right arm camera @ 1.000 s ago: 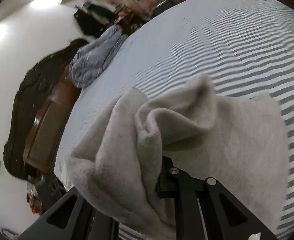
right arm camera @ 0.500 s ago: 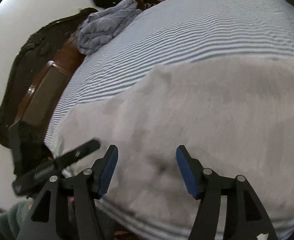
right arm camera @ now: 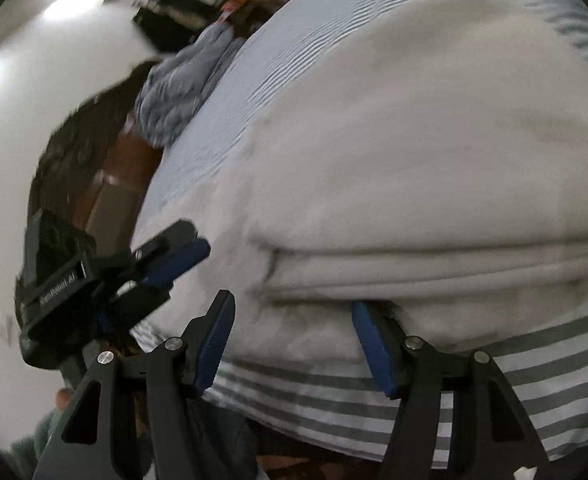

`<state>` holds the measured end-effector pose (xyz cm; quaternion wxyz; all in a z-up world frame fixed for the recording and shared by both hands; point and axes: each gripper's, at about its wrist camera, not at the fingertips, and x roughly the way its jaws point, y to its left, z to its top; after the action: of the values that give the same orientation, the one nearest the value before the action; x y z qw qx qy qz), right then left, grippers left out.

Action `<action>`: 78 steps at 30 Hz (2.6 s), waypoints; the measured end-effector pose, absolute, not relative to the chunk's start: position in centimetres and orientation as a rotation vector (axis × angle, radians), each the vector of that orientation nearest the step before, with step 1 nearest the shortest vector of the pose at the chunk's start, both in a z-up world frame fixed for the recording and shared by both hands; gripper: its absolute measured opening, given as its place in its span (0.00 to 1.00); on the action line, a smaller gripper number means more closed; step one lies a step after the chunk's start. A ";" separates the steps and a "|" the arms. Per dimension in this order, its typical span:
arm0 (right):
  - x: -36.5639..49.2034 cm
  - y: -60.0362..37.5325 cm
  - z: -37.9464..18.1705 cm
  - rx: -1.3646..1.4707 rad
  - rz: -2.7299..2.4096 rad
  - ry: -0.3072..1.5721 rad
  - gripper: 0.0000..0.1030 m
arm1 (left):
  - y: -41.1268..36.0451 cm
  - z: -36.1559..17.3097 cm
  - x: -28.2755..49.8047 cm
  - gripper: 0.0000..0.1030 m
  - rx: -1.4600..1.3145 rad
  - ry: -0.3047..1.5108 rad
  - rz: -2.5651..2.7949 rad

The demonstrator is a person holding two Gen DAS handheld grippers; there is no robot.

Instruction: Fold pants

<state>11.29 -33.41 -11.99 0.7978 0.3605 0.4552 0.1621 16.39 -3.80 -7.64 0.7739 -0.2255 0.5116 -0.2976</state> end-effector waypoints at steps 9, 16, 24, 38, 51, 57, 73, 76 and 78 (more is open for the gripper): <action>9.1 -42.3 -13.2 0.949 0.167 0.826 0.57 | -7.0 -8.6 17.9 0.30 -0.514 1.176 -0.686; 8.7 -43.0 -13.7 0.954 0.184 0.790 0.57 | -9.2 -9.2 18.5 0.29 -0.485 1.224 -0.681; 7.9 -43.8 -14.6 0.973 0.211 0.764 0.57 | -6.6 -9.8 15.9 0.29 -0.527 1.268 -0.661; 7.9 -45.0 -15.0 1.001 0.213 0.772 0.57 | -6.6 -10.8 19.3 0.26 -0.653 1.246 -0.594; 7.4 -45.9 -14.1 1.032 0.161 0.793 0.61 | -5.0 -9.1 15.5 0.12 -0.573 1.164 -0.594; 7.2 -45.9 -13.4 0.996 0.142 0.816 0.61 | -4.6 -11.7 16.1 0.12 -0.570 1.193 -0.561; 6.7 -46.9 -13.7 1.026 0.128 0.807 0.61 | -2.0 -9.9 15.0 0.27 -0.546 1.220 -0.560; 6.7 -46.6 -13.6 1.023 0.128 0.807 0.61 | -1.6 -11.0 15.3 0.35 -0.580 1.240 -0.538; 6.7 -46.6 -13.6 1.023 0.133 0.806 0.61 | -1.5 -11.3 15.7 0.38 -0.622 1.244 -0.549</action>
<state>6.66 -46.58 -13.63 0.7934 0.4757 0.3746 0.0619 15.75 -1.49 -11.33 0.7332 -0.2828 0.5658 -0.2497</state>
